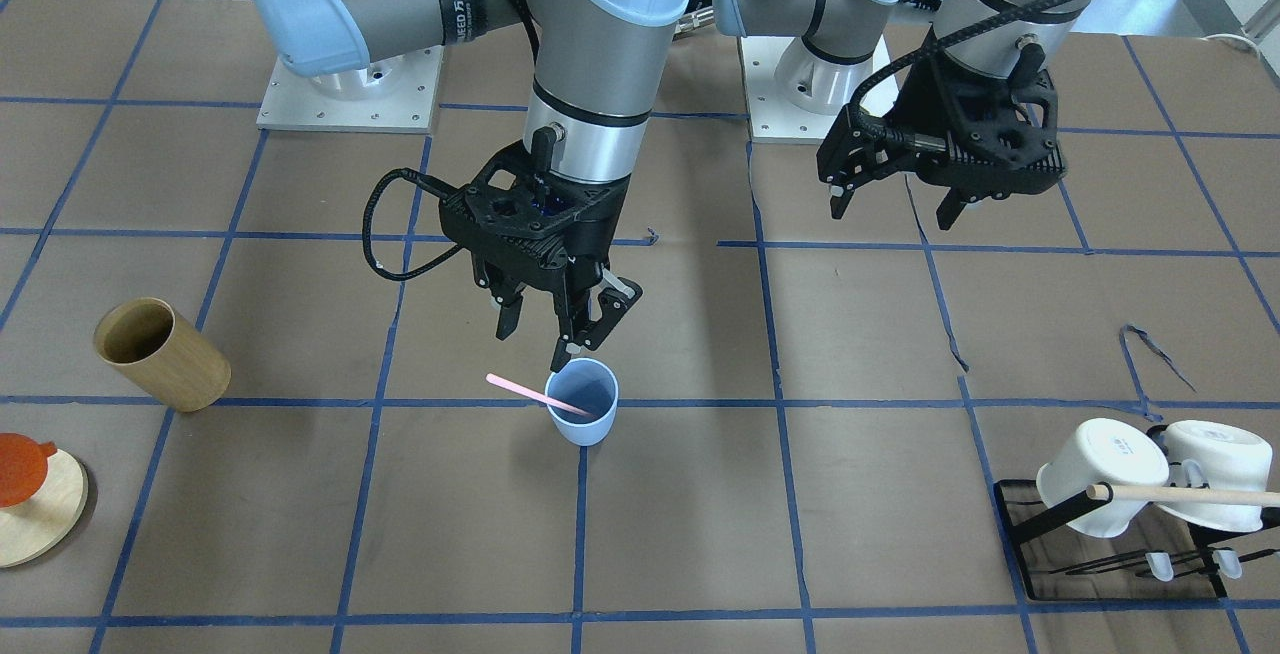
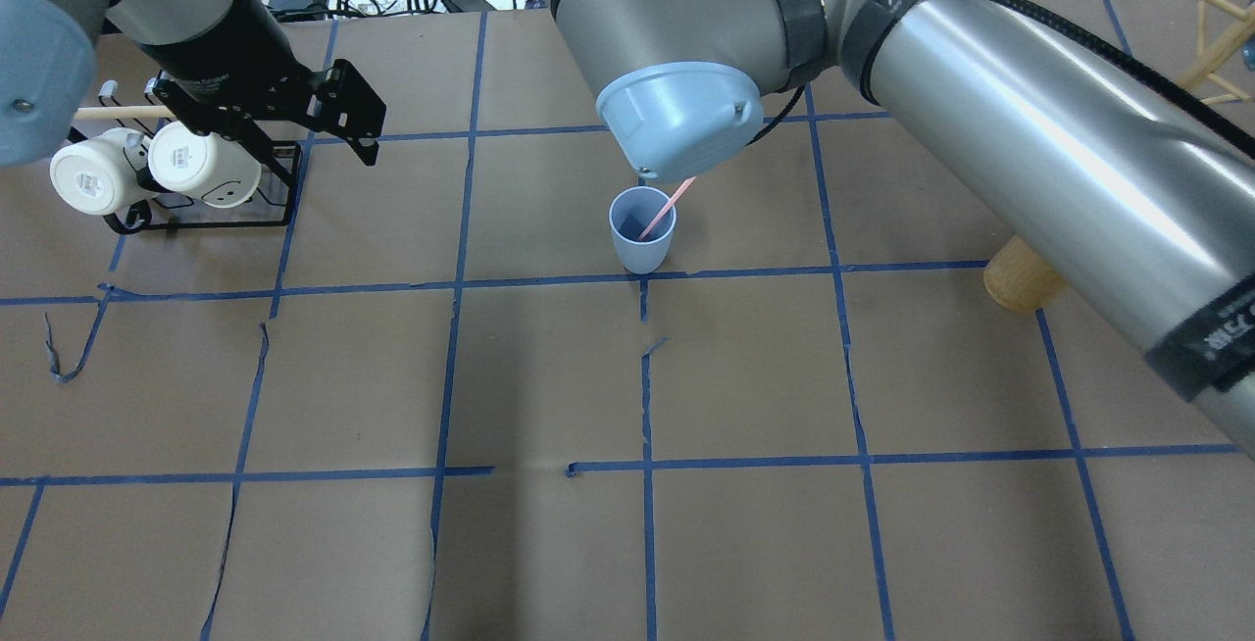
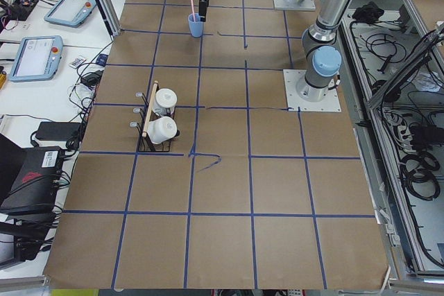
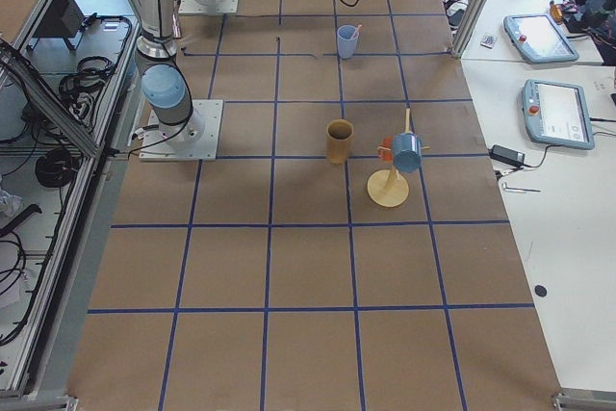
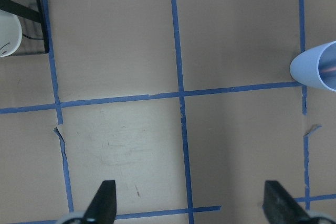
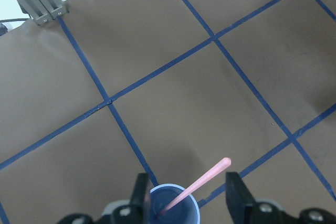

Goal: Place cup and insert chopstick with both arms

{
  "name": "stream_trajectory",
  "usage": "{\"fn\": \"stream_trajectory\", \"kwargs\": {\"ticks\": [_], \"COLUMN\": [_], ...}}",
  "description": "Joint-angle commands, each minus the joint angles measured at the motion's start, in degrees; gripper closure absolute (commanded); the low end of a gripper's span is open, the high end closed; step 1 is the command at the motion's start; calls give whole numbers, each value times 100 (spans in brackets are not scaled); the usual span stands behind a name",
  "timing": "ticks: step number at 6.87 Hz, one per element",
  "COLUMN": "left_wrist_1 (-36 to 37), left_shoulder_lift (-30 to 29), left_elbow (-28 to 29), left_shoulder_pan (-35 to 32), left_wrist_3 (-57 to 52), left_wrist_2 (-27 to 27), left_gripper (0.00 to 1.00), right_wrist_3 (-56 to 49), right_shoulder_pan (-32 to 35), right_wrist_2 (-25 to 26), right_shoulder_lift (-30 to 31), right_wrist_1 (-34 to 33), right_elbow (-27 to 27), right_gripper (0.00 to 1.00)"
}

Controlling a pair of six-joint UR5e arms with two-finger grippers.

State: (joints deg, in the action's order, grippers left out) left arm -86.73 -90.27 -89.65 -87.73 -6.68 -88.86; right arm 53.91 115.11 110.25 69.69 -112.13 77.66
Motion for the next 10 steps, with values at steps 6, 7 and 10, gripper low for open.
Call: {"fn": "stream_trajectory", "kwargs": {"ticks": [6, 7, 10], "left_wrist_1": [-2, -2, -2], "left_shoulder_lift": [0, 0, 0], "left_elbow": [-9, -9, -9], "left_shoulder_pan": [1, 1, -7], "left_wrist_3": [1, 1, 1], "left_wrist_2": [0, 0, 0], "left_gripper": [1, 1, 1], "right_wrist_3": [-5213, -6268, -6788], "right_shoulder_pan": [-2096, -2159, -2711], "right_wrist_2": [-794, -1064, -1646], "right_shoulder_lift": [1098, 1204, 1336], "right_wrist_1": [2472, 2764, 3528], "right_elbow": [38, 38, 47], "right_gripper": [0, 0, 0]}}
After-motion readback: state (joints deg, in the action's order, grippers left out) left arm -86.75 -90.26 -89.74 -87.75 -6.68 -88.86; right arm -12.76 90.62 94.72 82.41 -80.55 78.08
